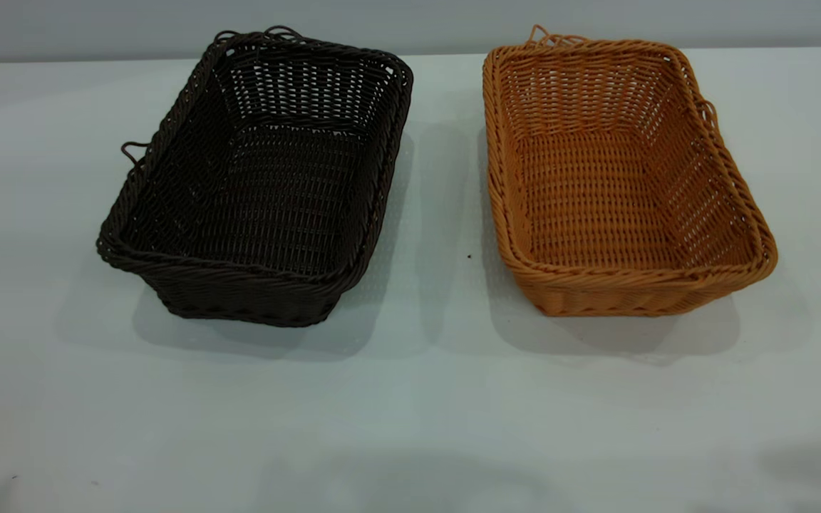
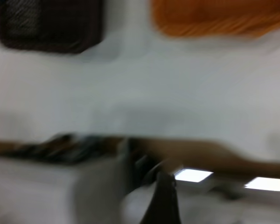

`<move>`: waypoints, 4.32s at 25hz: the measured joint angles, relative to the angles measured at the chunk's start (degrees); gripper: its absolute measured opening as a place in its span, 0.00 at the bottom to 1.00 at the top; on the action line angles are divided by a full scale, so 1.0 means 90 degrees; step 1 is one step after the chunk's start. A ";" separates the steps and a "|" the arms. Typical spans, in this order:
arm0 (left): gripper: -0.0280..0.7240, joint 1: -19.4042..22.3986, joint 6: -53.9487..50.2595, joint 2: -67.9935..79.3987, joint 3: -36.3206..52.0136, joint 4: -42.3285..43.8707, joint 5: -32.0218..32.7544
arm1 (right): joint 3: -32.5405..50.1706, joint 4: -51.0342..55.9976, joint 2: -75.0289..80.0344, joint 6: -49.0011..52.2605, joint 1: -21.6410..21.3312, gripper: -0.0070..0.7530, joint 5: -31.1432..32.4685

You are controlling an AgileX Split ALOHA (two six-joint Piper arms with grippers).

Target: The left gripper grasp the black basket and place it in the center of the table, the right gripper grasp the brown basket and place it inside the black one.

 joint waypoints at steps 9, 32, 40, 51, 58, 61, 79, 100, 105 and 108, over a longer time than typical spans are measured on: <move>0.72 0.0000 0.0744 0.2858 -0.1083 -0.0720 -0.0975 | -0.0153 0.4307 0.4085 -0.1731 0.1644 0.78 -0.1187; 0.72 -0.0455 0.1114 0.6590 -0.3050 -0.0880 -0.1190 | -0.1744 0.7080 0.7522 0.1642 0.2146 0.74 -0.4387; 0.72 -0.0783 0.1119 0.8385 -0.4227 -0.0880 -0.1491 | -0.1955 0.7095 0.7532 0.1728 0.2146 0.74 -0.4449; 0.72 -0.1160 0.1126 0.9707 -0.4450 -0.1044 -0.2558 | -0.1993 0.7101 0.7577 0.1702 0.2146 0.74 -0.4778; 0.49 -0.1213 0.1126 0.9885 -0.4452 -0.1059 -0.2935 | -0.1993 0.7103 0.7596 0.1642 0.2146 0.50 -0.4877; 0.28 -0.1219 0.1126 0.9885 -0.4452 -0.1073 -0.2962 | -0.1993 0.7109 0.7596 0.1604 0.2146 0.26 -0.4877; 0.13 -0.1733 0.5881 0.9778 -0.4457 -0.0585 -0.3119 | -0.2152 0.5583 0.5471 -0.1923 -0.0804 0.09 -0.2206; 0.17 -0.3157 0.7839 1.0053 -0.4597 -0.0424 -0.4210 | -0.3291 0.3273 0.5460 -0.1706 -0.1437 0.09 0.0870; 0.39 -0.3177 0.7629 0.9956 -0.4578 -0.0540 -0.4183 | -0.3331 0.3477 0.5460 -0.1738 -0.1443 0.09 0.0870; 0.53 -0.3190 0.7614 0.9669 -0.4578 -0.0590 -0.4137 | -0.3574 0.3471 0.5460 -0.1751 -0.1484 0.09 0.0883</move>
